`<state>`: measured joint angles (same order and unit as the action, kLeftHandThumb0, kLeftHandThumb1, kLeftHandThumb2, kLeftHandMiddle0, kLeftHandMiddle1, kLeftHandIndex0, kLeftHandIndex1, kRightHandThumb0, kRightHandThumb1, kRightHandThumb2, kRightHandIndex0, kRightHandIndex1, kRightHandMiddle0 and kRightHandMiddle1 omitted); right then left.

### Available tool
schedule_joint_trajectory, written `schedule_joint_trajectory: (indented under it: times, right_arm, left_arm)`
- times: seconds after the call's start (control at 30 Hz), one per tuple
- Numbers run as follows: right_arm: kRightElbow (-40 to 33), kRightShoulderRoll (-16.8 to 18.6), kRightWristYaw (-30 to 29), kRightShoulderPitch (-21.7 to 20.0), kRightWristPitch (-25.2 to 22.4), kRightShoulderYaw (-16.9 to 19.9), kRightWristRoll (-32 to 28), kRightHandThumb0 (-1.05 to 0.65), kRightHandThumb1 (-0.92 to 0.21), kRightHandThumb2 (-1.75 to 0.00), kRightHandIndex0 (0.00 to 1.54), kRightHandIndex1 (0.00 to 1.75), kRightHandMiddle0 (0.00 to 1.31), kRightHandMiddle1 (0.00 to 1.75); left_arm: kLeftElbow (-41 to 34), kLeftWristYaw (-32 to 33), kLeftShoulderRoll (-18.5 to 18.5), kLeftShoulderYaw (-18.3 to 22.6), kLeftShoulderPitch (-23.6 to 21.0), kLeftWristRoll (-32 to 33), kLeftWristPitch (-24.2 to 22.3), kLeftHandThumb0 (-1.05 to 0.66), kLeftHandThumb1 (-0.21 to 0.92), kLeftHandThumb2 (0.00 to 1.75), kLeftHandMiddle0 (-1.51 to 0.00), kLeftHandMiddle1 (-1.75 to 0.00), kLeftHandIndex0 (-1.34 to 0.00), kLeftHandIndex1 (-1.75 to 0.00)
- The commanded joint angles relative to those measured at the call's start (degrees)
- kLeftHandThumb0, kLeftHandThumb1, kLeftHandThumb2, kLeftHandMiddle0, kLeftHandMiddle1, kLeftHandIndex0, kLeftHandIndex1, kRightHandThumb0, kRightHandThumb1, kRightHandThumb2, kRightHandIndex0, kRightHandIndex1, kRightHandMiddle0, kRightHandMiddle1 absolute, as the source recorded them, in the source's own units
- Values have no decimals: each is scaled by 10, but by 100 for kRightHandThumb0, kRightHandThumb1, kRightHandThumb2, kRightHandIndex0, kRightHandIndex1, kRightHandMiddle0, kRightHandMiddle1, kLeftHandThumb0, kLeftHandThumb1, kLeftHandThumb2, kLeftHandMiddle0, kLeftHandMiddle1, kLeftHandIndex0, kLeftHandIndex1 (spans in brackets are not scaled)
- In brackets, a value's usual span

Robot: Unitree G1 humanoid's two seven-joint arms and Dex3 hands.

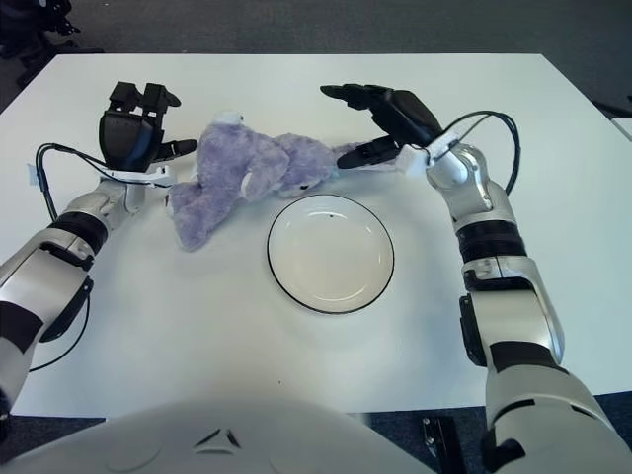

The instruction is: Put the doll into the plate.

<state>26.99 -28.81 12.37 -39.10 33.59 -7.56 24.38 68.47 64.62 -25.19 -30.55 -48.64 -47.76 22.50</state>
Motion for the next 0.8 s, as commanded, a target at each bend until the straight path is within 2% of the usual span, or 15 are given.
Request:
schedule_joint_trajectory:
  times: [0.0,0.77]
  right_arm:
    - [3,12,-9,-3,-21,-13,12,-54,-87,0,38,1,43,3]
    - [9,20,-12,-16,-63,-42,24,-50,-84,0,38,0,44,2]
  left_arm:
    - [-6,3,1,-2,2,-3,-3,0,92,40,-44,-145,-14,-162]
    - [-18,1,2,0,7,0,6,0,92,40,-44,-146,-13,-162]
